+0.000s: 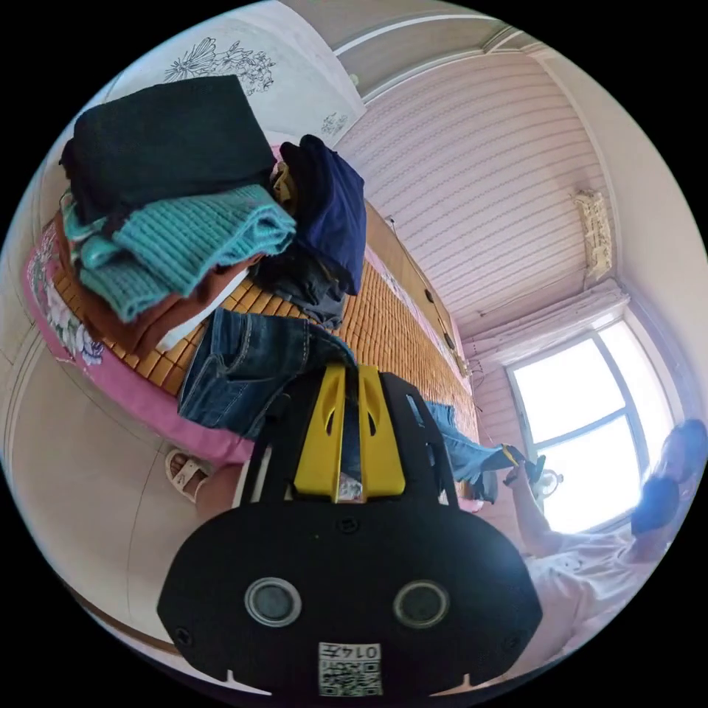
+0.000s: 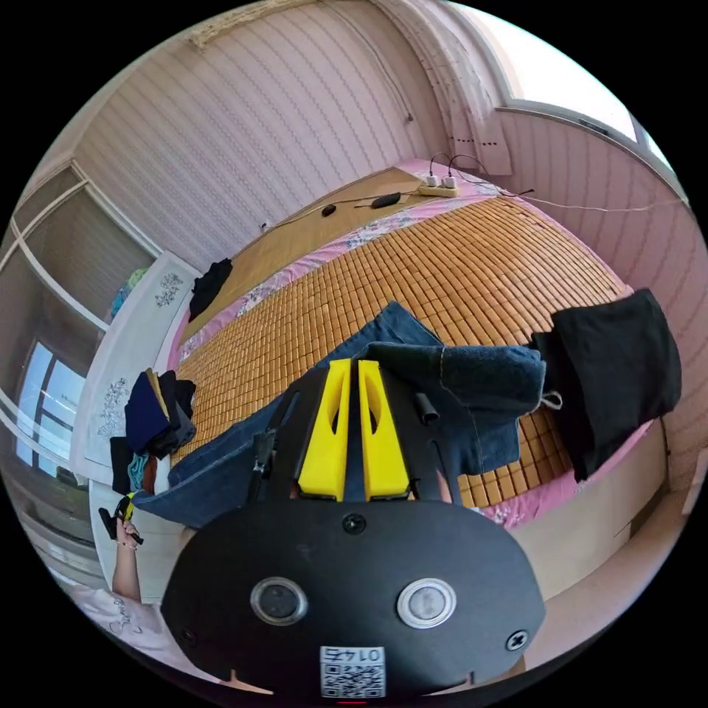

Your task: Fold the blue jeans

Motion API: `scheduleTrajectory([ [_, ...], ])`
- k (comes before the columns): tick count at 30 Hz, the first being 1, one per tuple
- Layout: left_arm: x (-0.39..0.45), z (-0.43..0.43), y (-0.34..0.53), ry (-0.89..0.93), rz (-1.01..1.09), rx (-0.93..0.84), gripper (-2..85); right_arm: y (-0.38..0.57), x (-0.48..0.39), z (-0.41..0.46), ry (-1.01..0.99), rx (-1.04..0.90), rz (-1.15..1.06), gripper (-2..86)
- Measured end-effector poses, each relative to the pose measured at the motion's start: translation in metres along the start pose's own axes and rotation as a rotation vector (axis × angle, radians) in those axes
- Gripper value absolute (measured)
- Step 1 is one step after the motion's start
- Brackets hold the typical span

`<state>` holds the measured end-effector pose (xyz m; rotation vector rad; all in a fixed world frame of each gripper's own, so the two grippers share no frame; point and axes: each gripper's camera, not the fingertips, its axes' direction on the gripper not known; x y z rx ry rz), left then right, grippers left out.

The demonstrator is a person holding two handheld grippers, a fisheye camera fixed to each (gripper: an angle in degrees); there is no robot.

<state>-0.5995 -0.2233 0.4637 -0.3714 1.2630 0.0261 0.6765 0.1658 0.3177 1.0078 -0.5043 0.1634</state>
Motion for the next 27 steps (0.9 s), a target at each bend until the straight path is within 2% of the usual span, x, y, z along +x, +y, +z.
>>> scheduleTrajectory([
  [2, 0.000, 0.046, -0.030, -0.057, -0.127, 0.017, 7.5, -0.042, -0.025, 0.052, 0.049, -0.127, 0.058, 8.4],
  [4, 0.001, 0.072, -0.041, -0.134, -0.195, 0.020, 7.9, -0.050, -0.042, 0.079, 0.065, -0.164, 0.044, 9.9],
  [7, 0.026, 0.097, -0.040, -0.209, -0.180, 0.080, 5.6, -0.042, -0.062, 0.113, 0.131, -0.183, -0.035, 6.5],
  [10, 0.074, 0.134, -0.012, -0.093, -0.065, 0.101, 0.6, -0.022, -0.075, 0.158, 0.254, -0.291, -0.116, 0.6],
  [12, 0.110, 0.186, 0.010, -0.108, 0.068, -0.083, -0.4, -0.010, -0.083, 0.186, 0.321, -0.361, -0.172, -0.3],
  [14, 0.152, 0.271, 0.045, -0.207, 0.240, -0.387, -0.8, 0.002, -0.095, 0.218, 0.389, -0.446, -0.225, -0.6],
  [17, 0.193, 0.348, 0.076, -0.384, 0.463, -0.541, -0.9, 0.011, -0.116, 0.220, 0.454, -0.368, -0.305, -0.5],
  [20, 0.220, 0.397, 0.095, -0.537, 0.720, -0.673, -1.0, 0.023, -0.132, 0.221, 0.533, -0.459, -0.452, -0.4],
  [23, 0.239, 0.422, 0.101, -0.587, 0.844, -0.803, -1.0, 0.054, -0.136, 0.210, 0.588, -0.556, -0.537, -0.4],
  [27, 0.240, 0.438, 0.103, -0.532, 0.849, -0.934, -0.9, 0.105, -0.129, 0.180, 0.597, -0.604, -0.525, -0.4],
])
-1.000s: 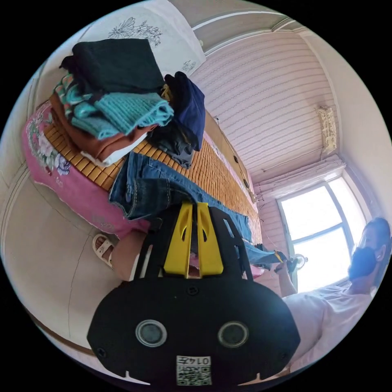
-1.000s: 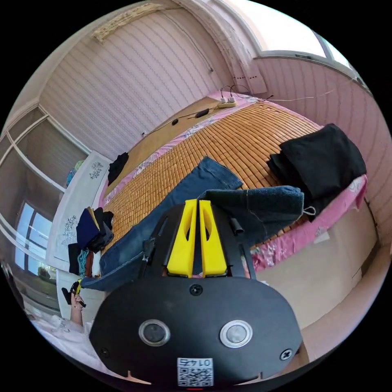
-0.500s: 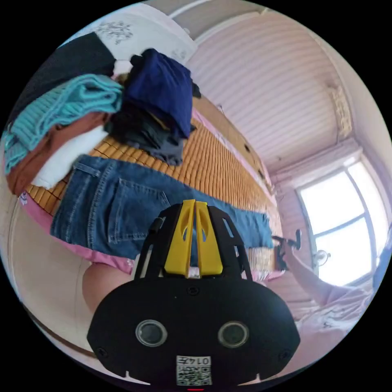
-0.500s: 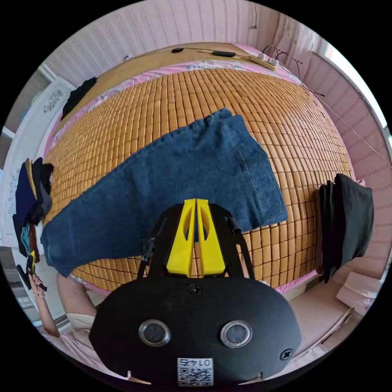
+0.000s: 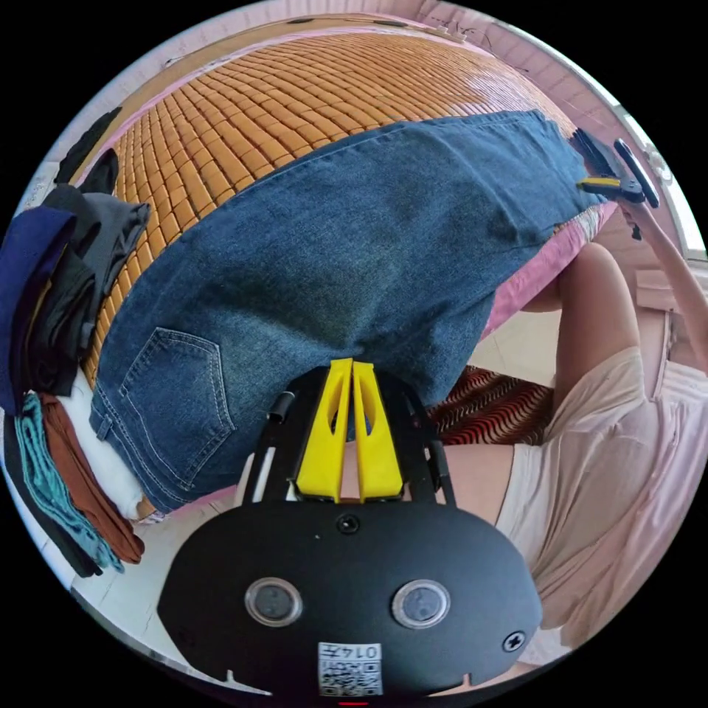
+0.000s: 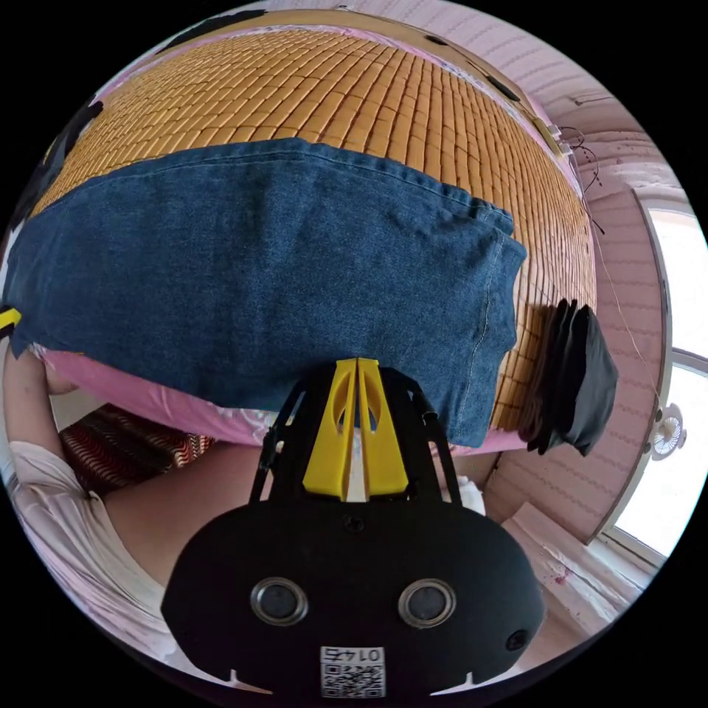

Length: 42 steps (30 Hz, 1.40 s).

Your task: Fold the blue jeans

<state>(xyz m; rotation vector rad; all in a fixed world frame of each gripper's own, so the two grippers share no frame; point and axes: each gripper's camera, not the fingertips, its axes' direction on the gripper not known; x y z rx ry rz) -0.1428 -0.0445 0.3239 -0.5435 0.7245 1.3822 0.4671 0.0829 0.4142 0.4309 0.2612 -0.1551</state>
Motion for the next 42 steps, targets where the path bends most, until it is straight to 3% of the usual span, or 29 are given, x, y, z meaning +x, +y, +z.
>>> scheduleTrajectory([
  [4, 0.011, 0.011, -0.007, 0.034, 0.090, -0.015, -0.7, 0.059, 0.005, 0.003, -0.065, -0.005, 0.080, -0.4],
  [6, 0.018, 0.006, -0.011, 0.028, 0.098, 0.009, -0.3, 0.081, 0.019, -0.013, -0.043, 0.127, 0.169, -0.4],
  [10, 0.039, -0.040, -0.024, 0.029, 0.164, 0.222, 3.9, 0.104, 0.074, -0.037, -0.086, 0.317, 0.442, 0.0],
  [14, 0.071, -0.063, -0.074, -0.024, 0.263, 0.342, 6.5, 0.093, 0.110, -0.033, -0.108, 0.447, 0.490, 6.1],
  [17, 0.096, -0.054, -0.125, 0.031, 0.355, 0.382, 7.5, 0.072, 0.131, -0.010, -0.037, 0.377, 0.532, 10.7],
  [22, 0.124, -0.019, -0.208, 0.047, 0.308, 0.288, 10.4, 0.051, 0.164, 0.041, -0.030, 0.176, 0.589, 11.6],
  [27, 0.141, 0.023, -0.256, 0.031, 0.218, 0.152, 9.0, 0.077, 0.192, 0.050, -0.276, 0.229, 0.565, 3.4],
  [31, 0.150, 0.035, -0.265, 0.034, 0.251, 0.126, 0.5, 0.124, 0.207, 0.032, -0.348, 0.359, 0.555, 0.1],
  [36, 0.153, 0.009, -0.247, 0.055, 0.271, 0.232, -0.8, 0.177, 0.217, -0.017, -0.386, 0.543, 0.525, 0.3],
  [42, 0.137, 0.003, -0.244, 0.025, 0.106, 0.408, 0.3, 0.138, 0.256, 0.015, -0.453, 0.439, 0.592, 2.5],
])
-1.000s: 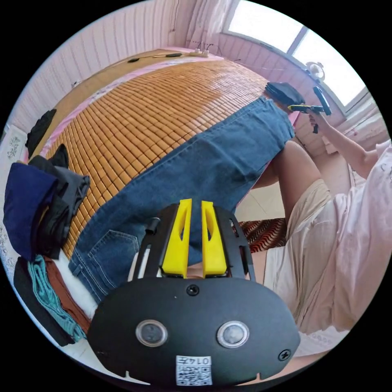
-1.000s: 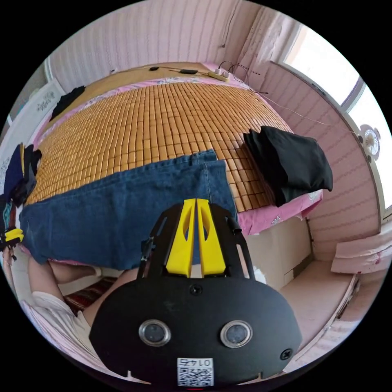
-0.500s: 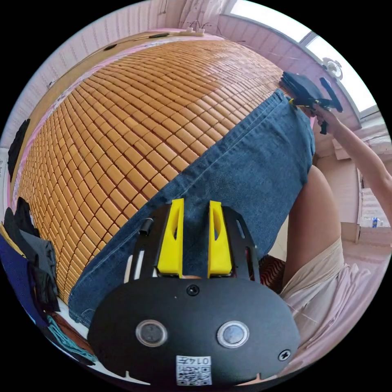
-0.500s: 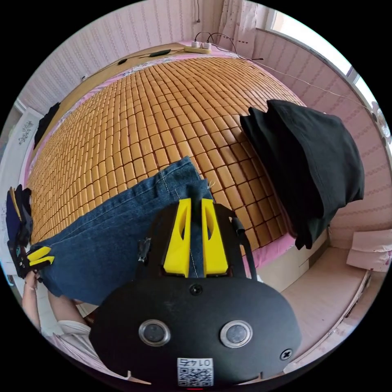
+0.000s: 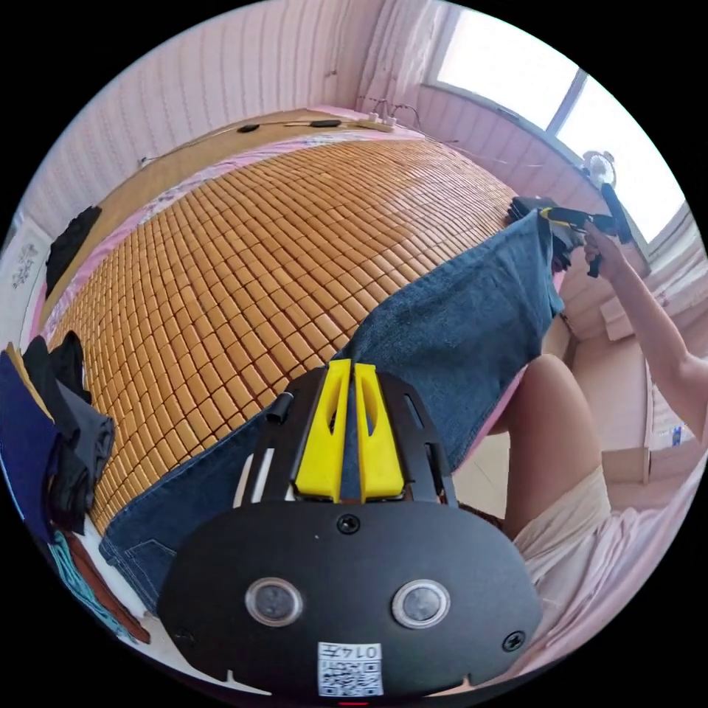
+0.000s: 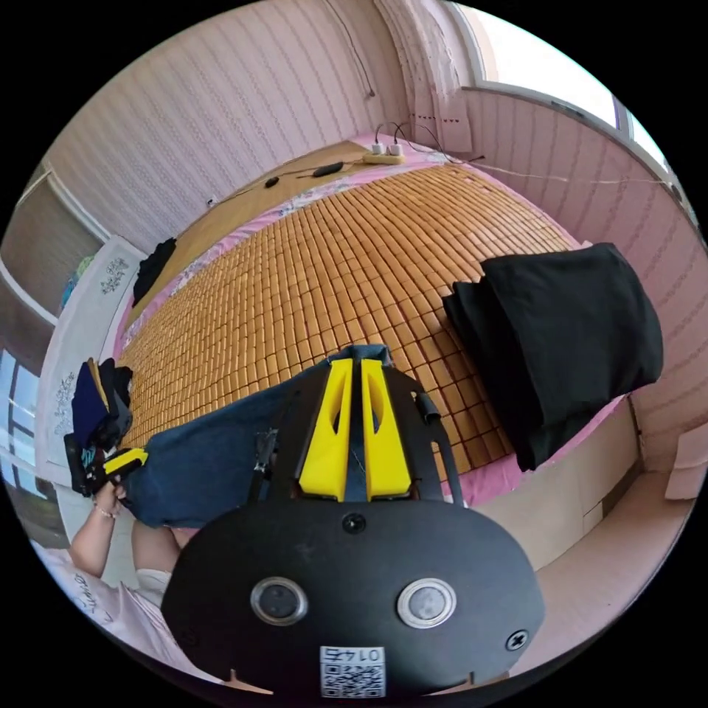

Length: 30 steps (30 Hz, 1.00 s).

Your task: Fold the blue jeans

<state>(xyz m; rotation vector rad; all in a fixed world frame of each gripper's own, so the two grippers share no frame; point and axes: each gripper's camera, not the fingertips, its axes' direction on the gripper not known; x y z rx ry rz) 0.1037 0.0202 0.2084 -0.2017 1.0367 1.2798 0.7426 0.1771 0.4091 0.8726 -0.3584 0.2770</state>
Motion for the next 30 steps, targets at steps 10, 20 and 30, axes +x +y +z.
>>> scheduleTrajectory([
  [10, 0.027, 0.012, 0.051, 0.116, 0.088, -0.081, 6.7, 0.138, 0.069, 0.001, 0.140, -0.003, 0.235, 8.4],
  [20, 0.057, 0.068, 0.095, 0.052, 0.153, -0.233, 6.5, 0.185, 0.110, 0.022, -0.340, 0.162, 0.501, 1.6],
  [30, 0.042, 0.079, 0.120, 0.171, 0.082, -0.227, 2.8, 0.191, 0.105, 0.093, -0.140, 0.012, 0.656, 0.5],
])
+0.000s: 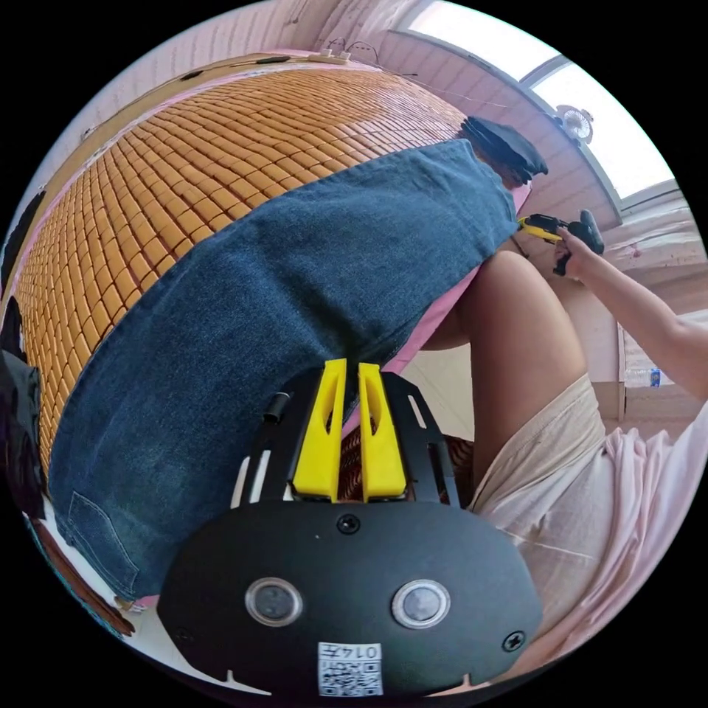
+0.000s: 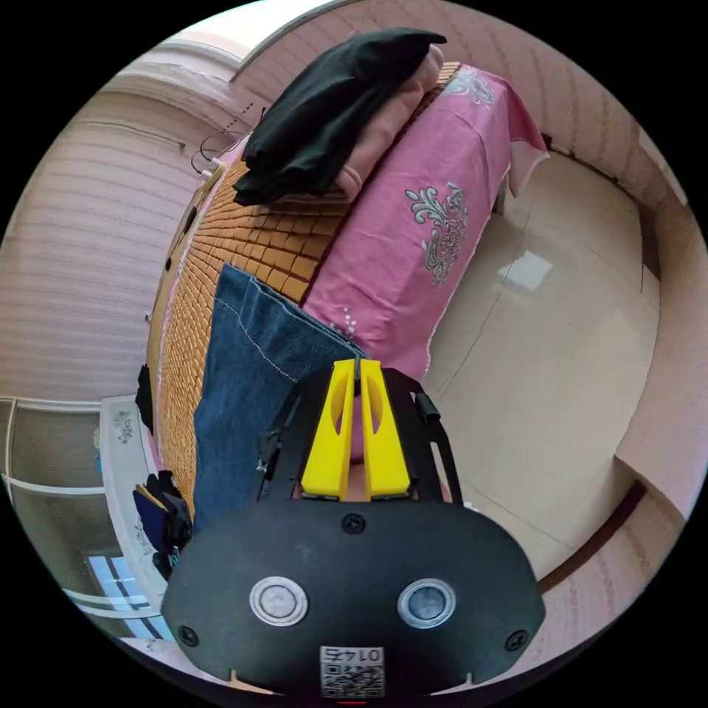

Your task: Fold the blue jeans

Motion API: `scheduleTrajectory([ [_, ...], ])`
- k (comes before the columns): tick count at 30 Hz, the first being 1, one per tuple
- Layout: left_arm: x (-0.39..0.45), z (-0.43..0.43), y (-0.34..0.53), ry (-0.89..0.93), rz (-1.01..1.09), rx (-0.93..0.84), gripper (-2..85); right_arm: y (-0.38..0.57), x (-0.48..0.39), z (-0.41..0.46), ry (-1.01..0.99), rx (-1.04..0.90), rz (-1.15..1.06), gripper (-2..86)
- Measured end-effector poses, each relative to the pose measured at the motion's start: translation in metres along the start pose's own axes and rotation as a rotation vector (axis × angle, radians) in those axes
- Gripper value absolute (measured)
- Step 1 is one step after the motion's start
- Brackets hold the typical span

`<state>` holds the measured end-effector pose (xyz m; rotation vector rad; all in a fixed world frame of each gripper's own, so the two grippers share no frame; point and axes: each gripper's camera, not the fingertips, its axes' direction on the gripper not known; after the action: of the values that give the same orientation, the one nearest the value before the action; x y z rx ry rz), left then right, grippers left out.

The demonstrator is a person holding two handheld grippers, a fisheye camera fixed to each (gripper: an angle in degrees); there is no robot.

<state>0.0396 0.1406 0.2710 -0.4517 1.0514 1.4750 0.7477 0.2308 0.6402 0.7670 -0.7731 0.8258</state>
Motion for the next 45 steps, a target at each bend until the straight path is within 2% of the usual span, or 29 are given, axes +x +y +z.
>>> scheduleTrajectory([
  [2, 0.003, 0.006, 0.005, -0.029, 0.023, -0.039, 1.3, 0.011, -0.009, 0.006, 0.039, 0.025, -0.023, 0.3],
  [6, 0.002, 0.006, 0.022, -0.019, 0.002, 0.008, 1.8, 0.037, -0.044, 0.008, 0.235, 0.059, -0.132, 0.0],
  [9, 0.004, 0.003, 0.044, 0.021, -0.007, 0.045, 3.5, 0.073, -0.108, 0.024, 0.329, 0.030, -0.420, -0.1],
  [11, 0.006, 0.000, 0.065, 0.024, -0.008, 0.063, 4.2, 0.115, -0.172, 0.052, 0.359, -0.038, -0.689, -0.2],
  [17, 0.002, -0.018, 0.110, -0.059, -0.070, 0.128, 4.4, 0.256, -0.330, 0.156, 0.198, -0.327, -1.299, -0.3],
  [20, -0.009, -0.025, 0.122, -0.049, -0.148, 0.189, 4.8, 0.326, -0.388, 0.198, 0.187, -0.381, -1.522, -0.3],
  [24, -0.017, -0.030, 0.130, -0.063, -0.209, 0.275, 4.8, 0.372, -0.421, 0.242, 0.156, -0.478, -1.599, -0.4],
  [26, -0.018, -0.023, 0.131, -0.015, -0.202, 0.270, 4.5, 0.392, -0.422, 0.279, 0.295, -0.550, -1.618, -0.4],
  [27, -0.017, -0.019, 0.130, -0.015, -0.191, 0.253, 4.2, 0.395, -0.423, 0.279, 0.276, -0.511, -1.621, -0.4],
  [29, -0.008, 0.011, 0.128, -0.157, -0.134, 0.073, 2.6, 0.407, -0.428, 0.288, 0.284, -0.468, -1.647, -0.5],
  [32, 0.003, 0.014, 0.148, -0.226, -0.108, 0.180, 1.3, 0.420, -0.442, 0.301, 0.308, -0.449, -1.656, -0.4],
  [37, -0.008, 0.012, 0.173, -0.104, -0.195, 0.273, 0.3, 0.431, -0.467, 0.314, 0.292, -0.505, -1.736, -0.5],
  [40, -0.011, 0.014, 0.186, -0.081, -0.174, 0.320, -0.2, 0.428, -0.495, 0.322, 0.304, -0.491, -1.816, -0.6],
  [45, -0.003, 0.012, 0.191, -0.118, -0.137, 0.291, -0.9, 0.419, -0.564, 0.347, 0.351, -0.409, -1.850, -0.5],
])
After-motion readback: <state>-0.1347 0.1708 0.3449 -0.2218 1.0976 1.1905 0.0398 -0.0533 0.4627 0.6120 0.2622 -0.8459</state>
